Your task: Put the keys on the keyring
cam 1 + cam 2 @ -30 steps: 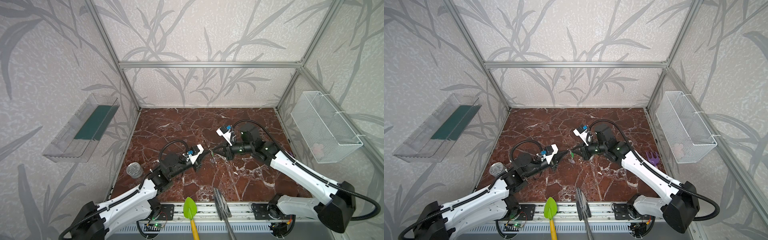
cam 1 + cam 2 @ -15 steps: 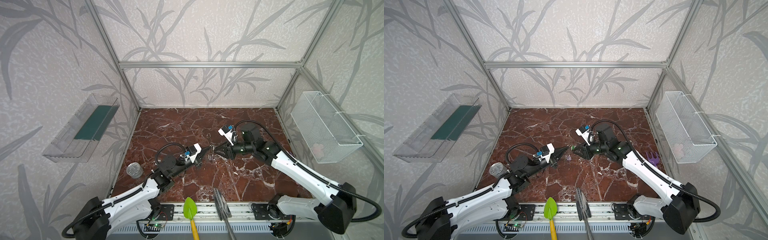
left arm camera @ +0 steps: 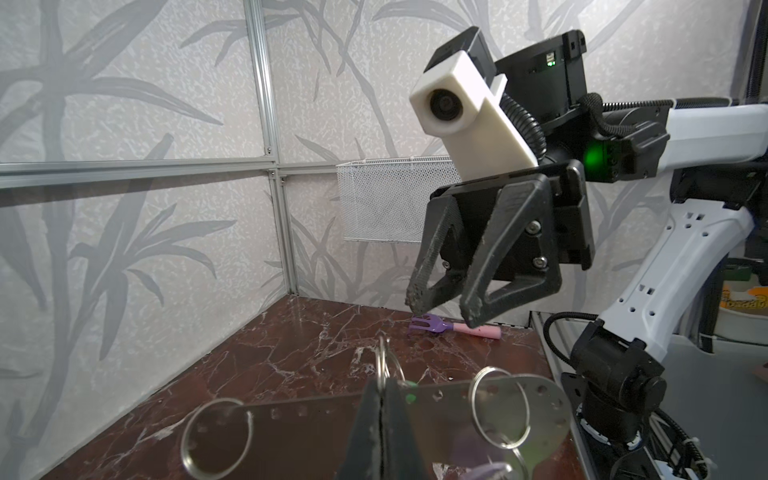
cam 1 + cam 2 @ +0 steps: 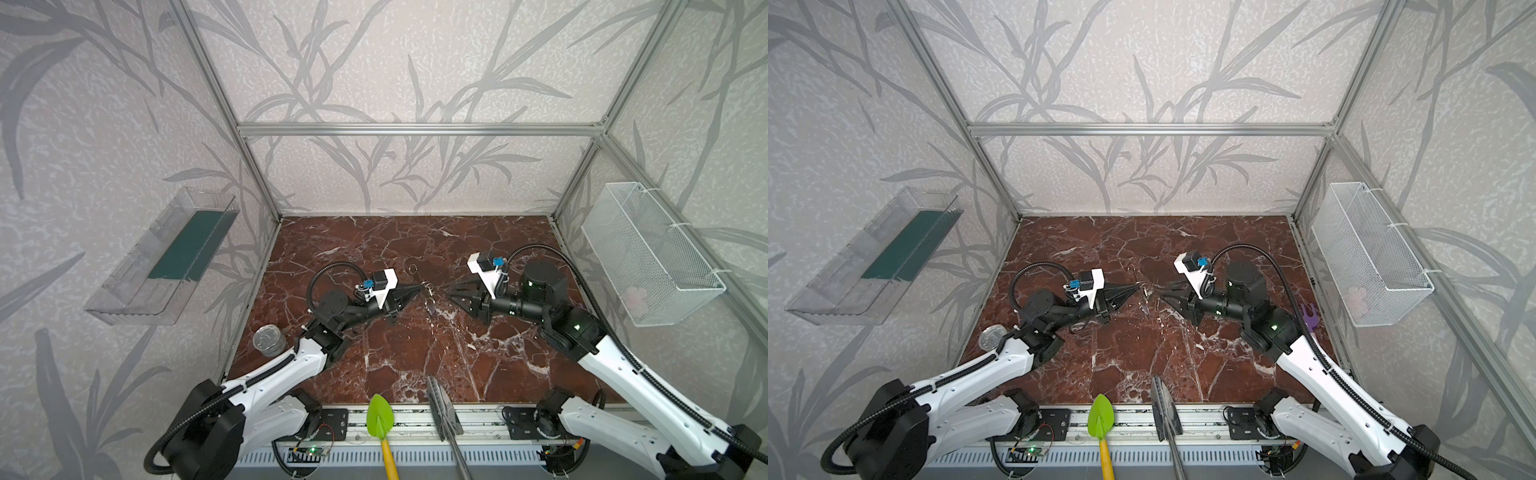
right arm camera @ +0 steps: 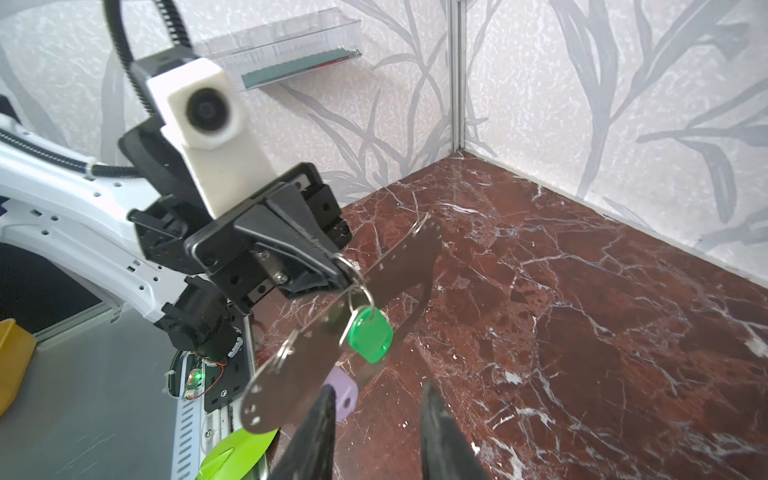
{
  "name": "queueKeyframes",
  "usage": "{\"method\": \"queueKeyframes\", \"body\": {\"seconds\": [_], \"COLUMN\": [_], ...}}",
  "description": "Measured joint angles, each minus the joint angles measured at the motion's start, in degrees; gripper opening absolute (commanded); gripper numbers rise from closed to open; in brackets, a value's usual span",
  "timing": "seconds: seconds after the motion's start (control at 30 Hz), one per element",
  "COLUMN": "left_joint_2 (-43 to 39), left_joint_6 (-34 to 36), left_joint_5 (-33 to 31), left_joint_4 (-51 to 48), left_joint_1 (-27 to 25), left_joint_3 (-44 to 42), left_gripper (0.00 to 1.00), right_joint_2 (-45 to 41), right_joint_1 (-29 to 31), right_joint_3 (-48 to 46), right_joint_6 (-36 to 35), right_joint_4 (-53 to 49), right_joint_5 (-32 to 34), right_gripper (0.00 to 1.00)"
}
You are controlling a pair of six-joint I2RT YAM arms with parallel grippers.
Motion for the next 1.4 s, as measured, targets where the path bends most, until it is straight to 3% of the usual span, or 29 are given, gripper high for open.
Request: {"method": "queueKeyframes", "body": {"seconds": [0.23,0.53,1.4], "left_joint_2": [7.2,10.5,10.7], "left_joint_6": [-8.7,-14.3,-16.0], "left_joint_5": [5.8,6.4,6.8], "left_joint_4": [11.3,20.6,23.0], "left_joint_1": [0.2,0.3,0.3], "left_joint_3": [0.8,0.8,1.1], "left_gripper": [0.00,0.00,0.00], "right_joint_2": [0.4,2.1,3.5], "right_joint_1": [0.0,0.0,0.9], "right_joint_3": [-1.7,-1.7,-1.1], "right_joint_6": [0.1,0.1,1.0], "right_joint_4": [4.4,7.0,9.5], "right_joint_5": [-1.3,-1.3,-3.7], "right_gripper": [0.31,0.27,0.29]}}
